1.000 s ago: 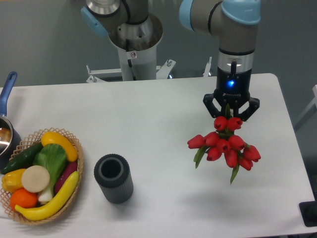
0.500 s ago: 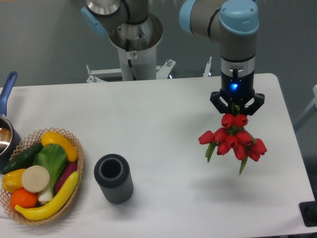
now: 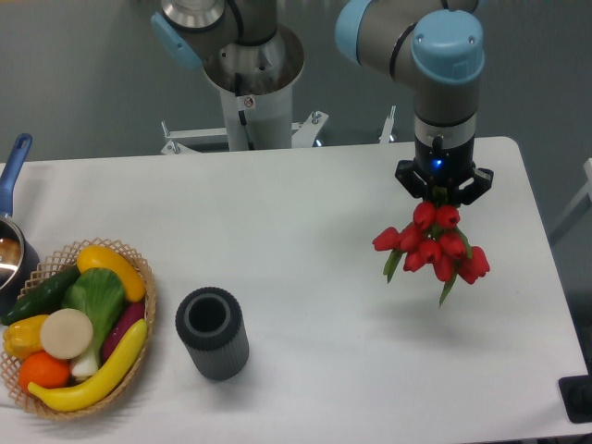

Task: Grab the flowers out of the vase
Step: 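Carry the tulip bunch away from the vase and hold it raised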

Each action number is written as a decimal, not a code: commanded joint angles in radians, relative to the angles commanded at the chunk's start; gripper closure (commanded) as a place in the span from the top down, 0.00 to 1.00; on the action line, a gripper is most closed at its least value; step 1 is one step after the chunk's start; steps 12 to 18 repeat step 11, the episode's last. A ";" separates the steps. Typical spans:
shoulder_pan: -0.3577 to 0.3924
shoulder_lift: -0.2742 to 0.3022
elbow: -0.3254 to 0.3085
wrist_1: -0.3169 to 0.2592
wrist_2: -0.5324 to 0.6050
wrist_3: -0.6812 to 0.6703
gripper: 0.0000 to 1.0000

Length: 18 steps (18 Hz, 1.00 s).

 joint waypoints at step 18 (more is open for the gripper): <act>0.000 0.000 -0.014 0.000 -0.005 0.023 0.29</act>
